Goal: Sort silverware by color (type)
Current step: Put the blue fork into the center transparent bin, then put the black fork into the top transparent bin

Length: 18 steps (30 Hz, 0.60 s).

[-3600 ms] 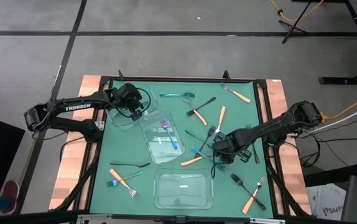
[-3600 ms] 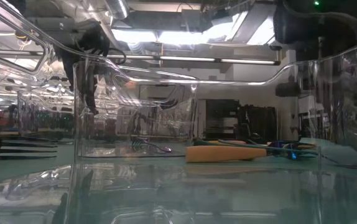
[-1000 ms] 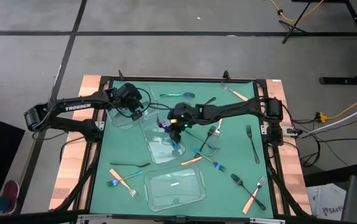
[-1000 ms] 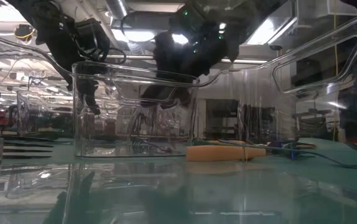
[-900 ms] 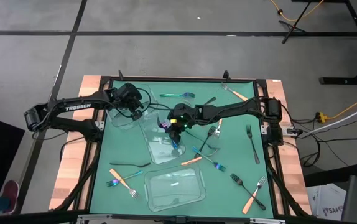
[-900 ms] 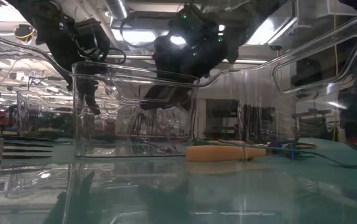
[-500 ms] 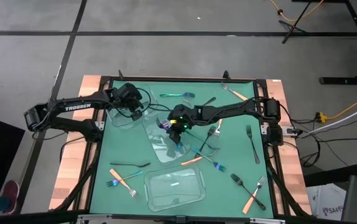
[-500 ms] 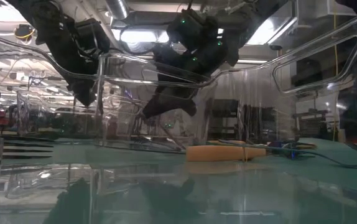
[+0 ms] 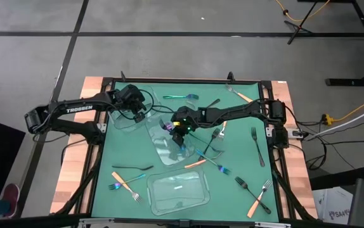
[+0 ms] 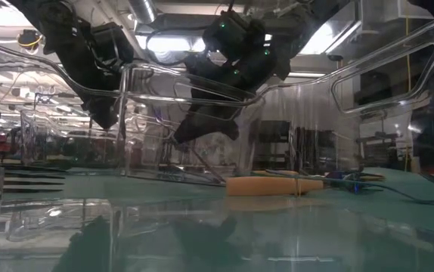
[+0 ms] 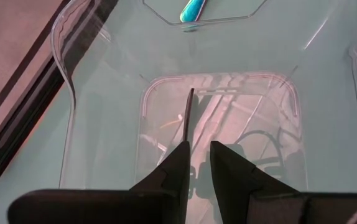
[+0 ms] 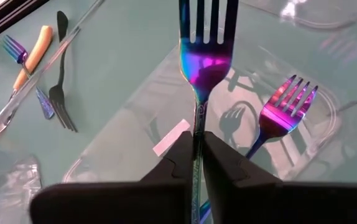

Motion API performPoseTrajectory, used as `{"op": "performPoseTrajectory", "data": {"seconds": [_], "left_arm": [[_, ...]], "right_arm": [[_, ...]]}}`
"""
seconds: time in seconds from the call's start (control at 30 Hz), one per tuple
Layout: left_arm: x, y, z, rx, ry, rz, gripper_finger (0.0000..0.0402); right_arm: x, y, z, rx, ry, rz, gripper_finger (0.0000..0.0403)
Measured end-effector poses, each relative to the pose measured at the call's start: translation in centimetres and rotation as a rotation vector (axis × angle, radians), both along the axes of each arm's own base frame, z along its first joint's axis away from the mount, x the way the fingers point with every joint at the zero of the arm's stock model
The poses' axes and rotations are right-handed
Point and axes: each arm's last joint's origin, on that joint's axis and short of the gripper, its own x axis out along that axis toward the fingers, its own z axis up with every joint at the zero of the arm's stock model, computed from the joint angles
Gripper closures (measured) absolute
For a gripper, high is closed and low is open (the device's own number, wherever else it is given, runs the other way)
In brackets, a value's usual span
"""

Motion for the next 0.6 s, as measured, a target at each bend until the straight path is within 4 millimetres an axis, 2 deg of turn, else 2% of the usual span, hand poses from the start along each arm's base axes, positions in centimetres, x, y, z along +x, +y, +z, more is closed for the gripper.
{"op": "performPoseTrajectory", "data": {"seconds": [0.23,0.6], "left_arm": [[0.00,0.00,0.00,0.000,0.000,0.000,0.0344],[0.00,0.00,0.00,0.001,0.001,-0.001,0.0344]], "right_arm": [[0.00,-0.03,-0.03,-0.003,0.000,-0.003,0.0341],[0.08,-0.02,0.06,-0.001,-0.013,0.001,0.0339]]}}
